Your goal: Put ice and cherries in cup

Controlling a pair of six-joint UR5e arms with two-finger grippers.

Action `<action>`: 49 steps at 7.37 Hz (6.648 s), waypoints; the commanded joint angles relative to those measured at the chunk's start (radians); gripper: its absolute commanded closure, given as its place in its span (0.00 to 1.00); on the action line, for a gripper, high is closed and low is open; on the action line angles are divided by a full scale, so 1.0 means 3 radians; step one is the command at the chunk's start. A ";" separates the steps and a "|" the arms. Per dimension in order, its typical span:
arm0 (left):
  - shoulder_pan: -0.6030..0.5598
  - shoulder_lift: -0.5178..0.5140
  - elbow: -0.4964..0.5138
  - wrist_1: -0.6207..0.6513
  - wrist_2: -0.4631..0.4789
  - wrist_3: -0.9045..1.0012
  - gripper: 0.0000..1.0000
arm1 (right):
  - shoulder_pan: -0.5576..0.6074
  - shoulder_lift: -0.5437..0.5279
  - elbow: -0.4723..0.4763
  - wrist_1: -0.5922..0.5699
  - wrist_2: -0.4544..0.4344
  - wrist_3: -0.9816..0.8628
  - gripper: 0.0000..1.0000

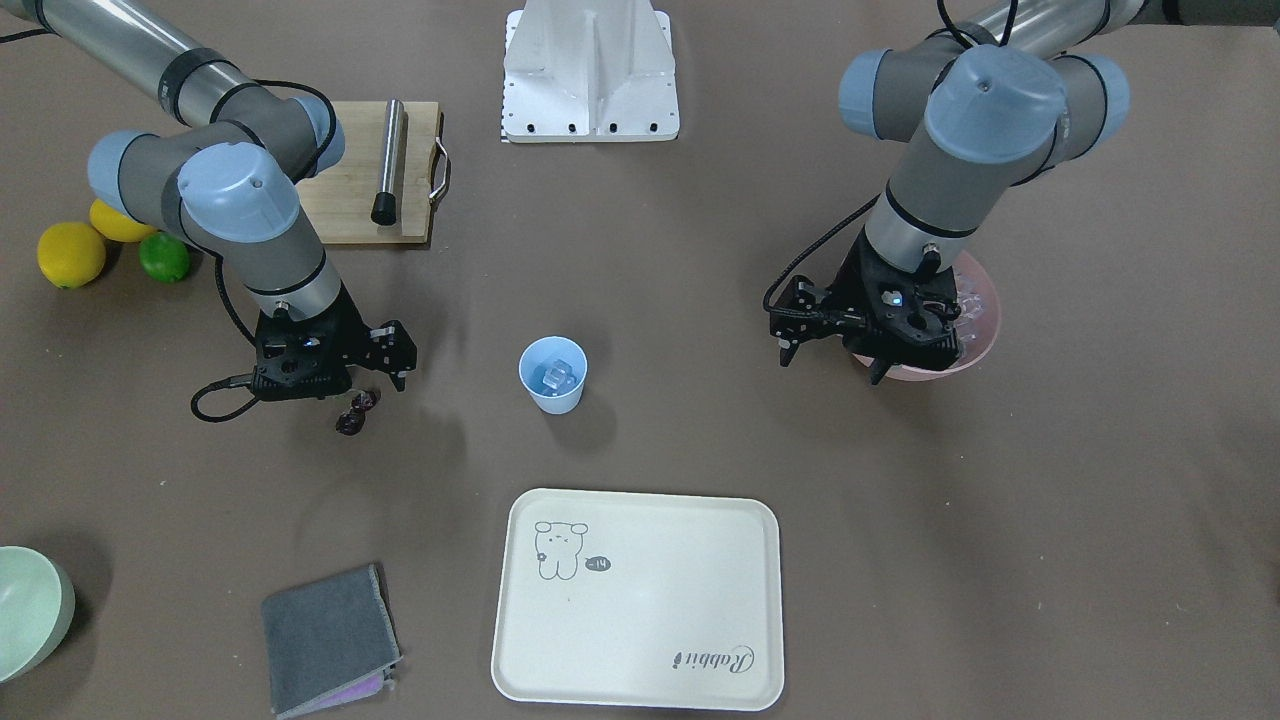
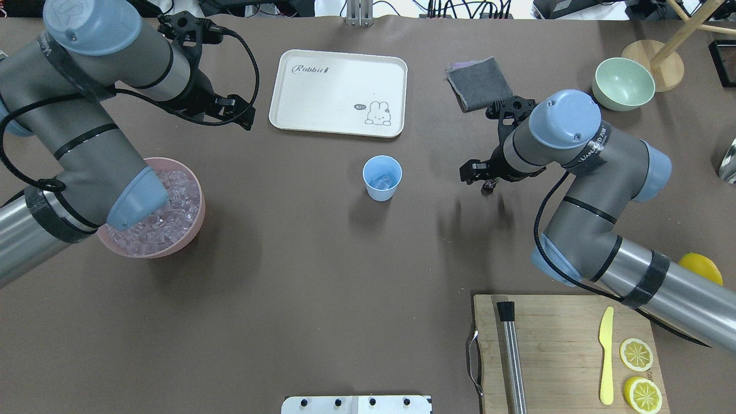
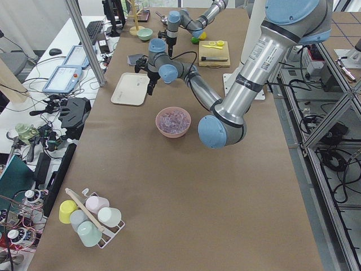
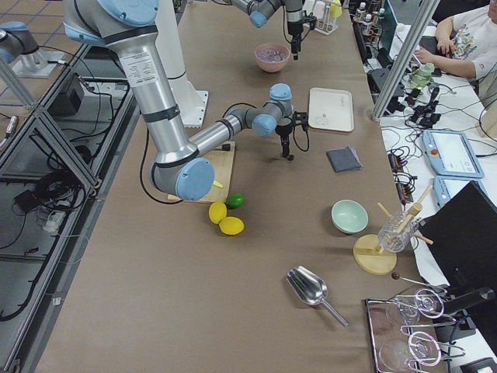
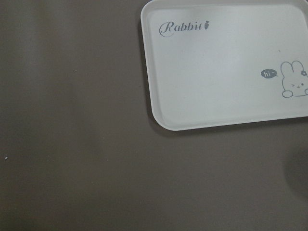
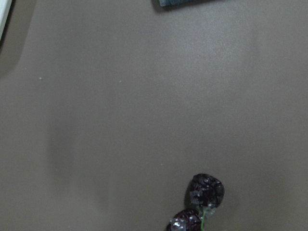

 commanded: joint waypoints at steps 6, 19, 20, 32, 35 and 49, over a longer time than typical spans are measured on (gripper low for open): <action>0.0047 -0.0003 0.0002 0.0000 0.0017 -0.0062 0.02 | -0.0013 0.0038 -0.0066 0.0000 -0.0143 -0.0089 0.70; 0.0139 -0.0019 -0.0029 -0.0051 0.0272 -0.0107 0.02 | -0.0049 0.1366 0.0395 -0.1606 0.0000 0.0523 1.00; 0.0145 -0.0024 -0.0024 -0.0051 0.0278 -0.0108 0.02 | -0.0105 0.1373 0.0343 -0.1606 -0.0010 0.0529 1.00; 0.0150 -0.0034 -0.0044 -0.0051 0.0273 -0.0113 0.02 | -0.0249 0.1429 -0.0133 -0.0982 -0.0312 0.0443 0.02; 0.0007 0.0287 -0.0268 -0.0041 0.0222 -0.0062 0.02 | 0.0662 0.0936 0.0112 -0.1074 0.0462 -0.0414 0.02; -0.2622 0.1494 0.0310 0.0690 -0.1159 0.3911 0.02 | 0.2896 -0.0539 -0.0665 -0.1135 0.1144 -0.4492 0.01</action>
